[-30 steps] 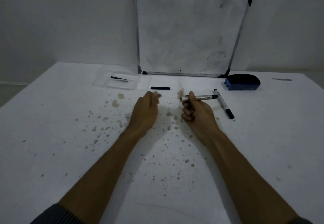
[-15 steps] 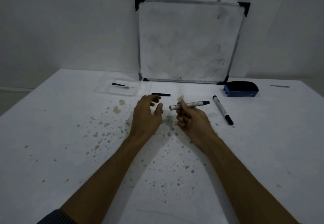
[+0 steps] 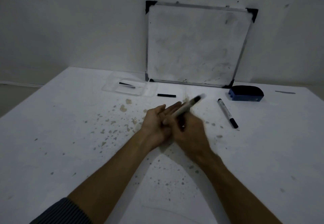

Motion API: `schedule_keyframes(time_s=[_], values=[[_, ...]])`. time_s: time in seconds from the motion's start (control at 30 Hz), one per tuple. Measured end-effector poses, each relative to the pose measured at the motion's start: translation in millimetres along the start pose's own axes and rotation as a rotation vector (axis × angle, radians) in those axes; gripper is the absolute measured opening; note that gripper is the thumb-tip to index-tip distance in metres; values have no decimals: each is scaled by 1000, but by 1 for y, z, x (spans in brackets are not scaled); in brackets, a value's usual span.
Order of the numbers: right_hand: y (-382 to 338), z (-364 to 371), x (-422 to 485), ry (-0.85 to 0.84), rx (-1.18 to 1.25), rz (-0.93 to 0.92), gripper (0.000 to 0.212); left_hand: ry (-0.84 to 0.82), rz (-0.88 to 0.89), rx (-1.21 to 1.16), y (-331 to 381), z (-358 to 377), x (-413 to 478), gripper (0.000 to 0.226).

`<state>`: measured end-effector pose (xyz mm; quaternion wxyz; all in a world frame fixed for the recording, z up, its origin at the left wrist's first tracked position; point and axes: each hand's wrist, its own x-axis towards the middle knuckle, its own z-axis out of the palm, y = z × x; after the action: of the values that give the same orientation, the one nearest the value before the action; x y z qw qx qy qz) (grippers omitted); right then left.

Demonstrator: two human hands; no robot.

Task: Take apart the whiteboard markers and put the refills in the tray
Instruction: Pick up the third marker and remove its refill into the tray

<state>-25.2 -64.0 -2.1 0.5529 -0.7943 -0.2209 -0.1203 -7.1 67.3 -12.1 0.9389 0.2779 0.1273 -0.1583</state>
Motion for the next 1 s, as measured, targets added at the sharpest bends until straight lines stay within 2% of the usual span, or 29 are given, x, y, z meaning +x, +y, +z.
schedule_keyframes(time_s=[0.07,0.2,0.3,0.43,0.5,0.57,0.83,1.0], values=[[7,10,-3,-61,-142,-3,18,5,-17,5,-2,0,0,53],[8,4,4,-17,-53,11,23,26,9,-24,4,2,-1,52],[8,2,3,102,8,-20,20,29,7,6,3,3,0,53],[11,11,0,-28,-101,22,20,21,8,67,3,6,-3,53],[15,8,5,72,-22,89,15,34,11,119,3,6,-3,51],[19,3,10,131,43,155,18,27,19,159,3,7,-4,50],[33,-17,19,218,167,323,35,-81,79,371,3,8,-6,37],[28,-28,24,204,315,402,32,-92,122,669,10,4,-11,31]])
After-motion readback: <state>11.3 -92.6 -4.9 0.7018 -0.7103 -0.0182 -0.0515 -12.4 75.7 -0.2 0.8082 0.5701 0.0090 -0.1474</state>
